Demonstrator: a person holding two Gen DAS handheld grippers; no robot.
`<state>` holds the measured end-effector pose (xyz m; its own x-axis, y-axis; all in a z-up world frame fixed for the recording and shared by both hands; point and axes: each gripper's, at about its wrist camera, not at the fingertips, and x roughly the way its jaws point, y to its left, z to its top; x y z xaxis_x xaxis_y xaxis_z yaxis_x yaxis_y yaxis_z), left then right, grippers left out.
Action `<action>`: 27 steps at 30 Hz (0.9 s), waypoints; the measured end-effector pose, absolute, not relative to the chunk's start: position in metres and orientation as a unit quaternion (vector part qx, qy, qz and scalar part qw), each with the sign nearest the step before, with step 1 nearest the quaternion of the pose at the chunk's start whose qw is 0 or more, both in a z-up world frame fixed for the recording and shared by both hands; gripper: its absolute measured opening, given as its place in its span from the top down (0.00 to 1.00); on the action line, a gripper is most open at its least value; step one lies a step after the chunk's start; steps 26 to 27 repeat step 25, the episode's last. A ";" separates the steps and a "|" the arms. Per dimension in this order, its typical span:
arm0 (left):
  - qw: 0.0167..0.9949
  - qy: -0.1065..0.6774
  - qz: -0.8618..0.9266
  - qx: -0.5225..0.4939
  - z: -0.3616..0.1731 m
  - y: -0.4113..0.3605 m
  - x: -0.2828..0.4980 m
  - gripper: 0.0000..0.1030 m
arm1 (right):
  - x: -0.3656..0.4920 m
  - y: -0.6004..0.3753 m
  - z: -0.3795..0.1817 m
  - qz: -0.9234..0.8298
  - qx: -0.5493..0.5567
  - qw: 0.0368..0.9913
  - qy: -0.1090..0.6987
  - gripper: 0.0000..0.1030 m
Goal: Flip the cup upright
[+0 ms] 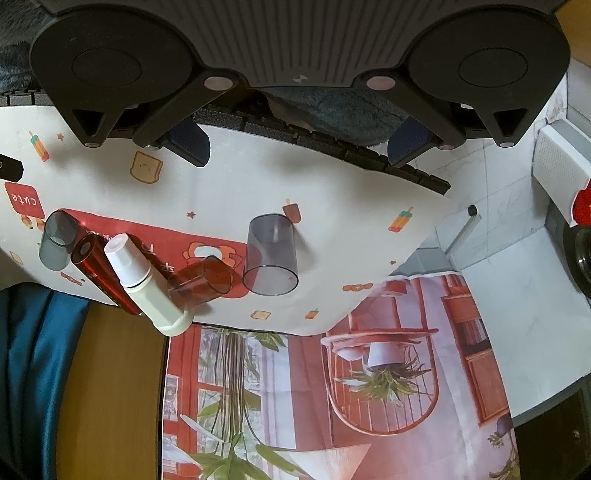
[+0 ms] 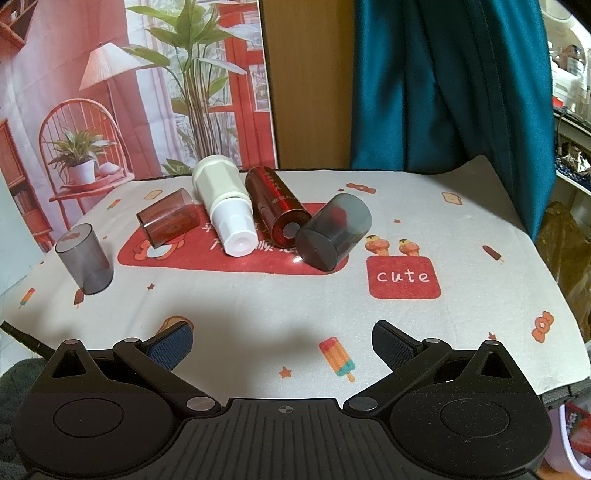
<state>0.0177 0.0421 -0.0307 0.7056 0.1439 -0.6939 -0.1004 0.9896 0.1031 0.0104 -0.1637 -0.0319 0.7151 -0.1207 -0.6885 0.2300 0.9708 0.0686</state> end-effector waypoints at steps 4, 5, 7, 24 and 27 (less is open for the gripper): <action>0.920 0.385 0.065 0.023 -0.032 0.044 0.019 0.00 | 0.010 -0.164 -0.032 -0.095 0.075 0.923 0.365 0.00; 0.920 0.385 0.065 0.022 -0.032 0.044 0.019 0.00 | 0.010 -0.164 -0.032 -0.095 0.075 0.923 0.365 0.00; 0.920 0.385 0.065 0.021 -0.032 0.044 0.019 0.00 | 0.010 -0.164 -0.032 -0.095 0.075 0.923 0.365 0.00; 0.922 0.382 0.065 0.022 -0.032 0.043 0.018 0.00 | 0.010 -0.163 -0.032 -0.094 0.074 0.923 0.366 0.00; 0.922 0.382 0.066 0.022 -0.032 0.043 0.018 0.00 | 0.010 -0.164 -0.032 -0.094 0.074 0.923 0.366 0.00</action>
